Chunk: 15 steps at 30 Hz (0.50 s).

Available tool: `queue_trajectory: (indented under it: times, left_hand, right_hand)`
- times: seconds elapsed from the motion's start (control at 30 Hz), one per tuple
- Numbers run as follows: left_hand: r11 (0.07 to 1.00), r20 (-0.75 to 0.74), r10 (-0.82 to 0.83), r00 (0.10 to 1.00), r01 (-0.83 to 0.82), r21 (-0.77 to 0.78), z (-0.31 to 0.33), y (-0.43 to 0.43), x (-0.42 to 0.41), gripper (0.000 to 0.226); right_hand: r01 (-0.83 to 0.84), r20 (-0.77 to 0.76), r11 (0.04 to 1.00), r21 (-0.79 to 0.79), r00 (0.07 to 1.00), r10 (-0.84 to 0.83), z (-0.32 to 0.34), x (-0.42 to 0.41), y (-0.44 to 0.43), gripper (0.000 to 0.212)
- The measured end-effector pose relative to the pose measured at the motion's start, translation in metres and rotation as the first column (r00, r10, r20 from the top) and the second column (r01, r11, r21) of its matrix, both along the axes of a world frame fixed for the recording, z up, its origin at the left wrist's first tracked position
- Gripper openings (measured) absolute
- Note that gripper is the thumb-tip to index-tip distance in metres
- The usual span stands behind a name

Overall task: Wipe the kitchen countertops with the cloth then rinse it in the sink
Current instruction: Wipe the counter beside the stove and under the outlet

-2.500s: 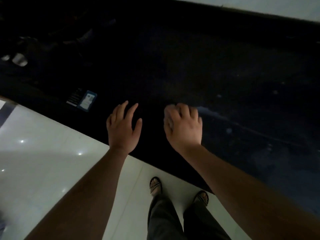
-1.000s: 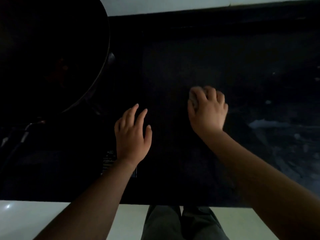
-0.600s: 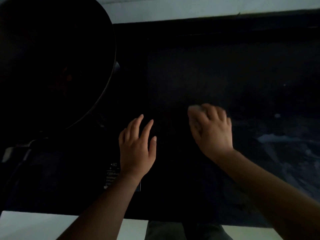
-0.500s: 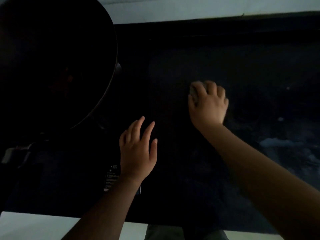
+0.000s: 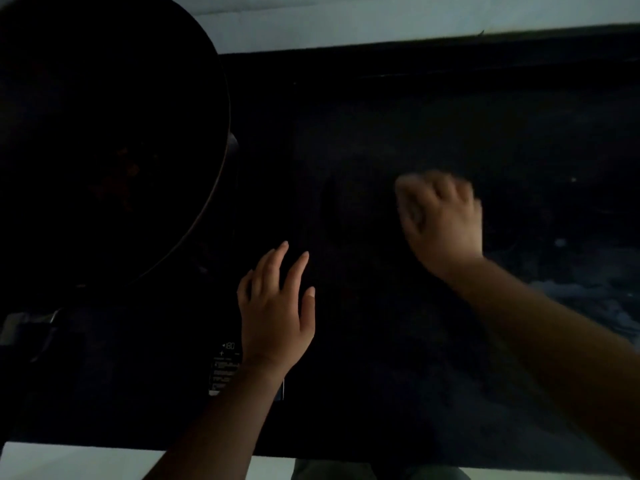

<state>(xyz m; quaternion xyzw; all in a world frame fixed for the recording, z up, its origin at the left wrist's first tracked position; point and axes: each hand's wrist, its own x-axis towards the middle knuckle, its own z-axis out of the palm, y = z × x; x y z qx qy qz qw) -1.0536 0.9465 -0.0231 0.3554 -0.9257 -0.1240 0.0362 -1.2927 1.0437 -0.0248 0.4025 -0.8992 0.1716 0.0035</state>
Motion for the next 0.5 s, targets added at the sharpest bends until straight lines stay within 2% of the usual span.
queue_trajectory:
  times: [0.07, 0.13, 0.27, 0.37, 0.43, 0.5]
  left_hand:
    - [1.000, 0.017, 0.001, 1.000, 0.000, -0.003, 0.000, 0.000, 0.000, 0.048]
    - [1.000, 0.025, 0.001, 1.000, -0.001, -0.001, 0.000, 0.000, 0.000, 0.048]
    - [1.000, 0.009, -0.007, 1.000, 0.007, 0.005, 0.001, 0.000, -0.001, 0.049]
    - [1.000, -0.013, -0.002, 1.000, 0.002, 0.007, 0.001, 0.000, 0.000, 0.049]
    - [1.000, -0.021, -0.004, 1.000, 0.004, 0.001, 0.000, 0.000, 0.000, 0.048]
    - [1.000, -0.022, -0.006, 1.000, 0.006, -0.004, 0.000, 0.001, 0.000, 0.049]
  right_hand:
    - [0.208, 0.033, 0.978, 0.018, 0.978, -0.208, -0.001, -0.024, -0.031, 0.038]
    - [0.246, 0.046, 0.968, 0.043, 0.968, -0.248, 0.000, -0.023, -0.056, 0.039]
    - [-0.030, 0.024, 0.998, 0.055, 0.999, 0.028, 0.003, 0.027, -0.034, 0.042]
    - [-0.080, 0.030, 0.995, 0.055, 0.996, 0.078, 0.004, 0.052, 0.024, 0.043]
    - [0.019, 0.012, 0.999, 0.049, 1.000, -0.019, 0.004, 0.037, 0.047, 0.041]
    - [0.209, 0.015, 0.977, 0.049, 0.978, -0.210, 0.003, 0.005, 0.045, 0.039]
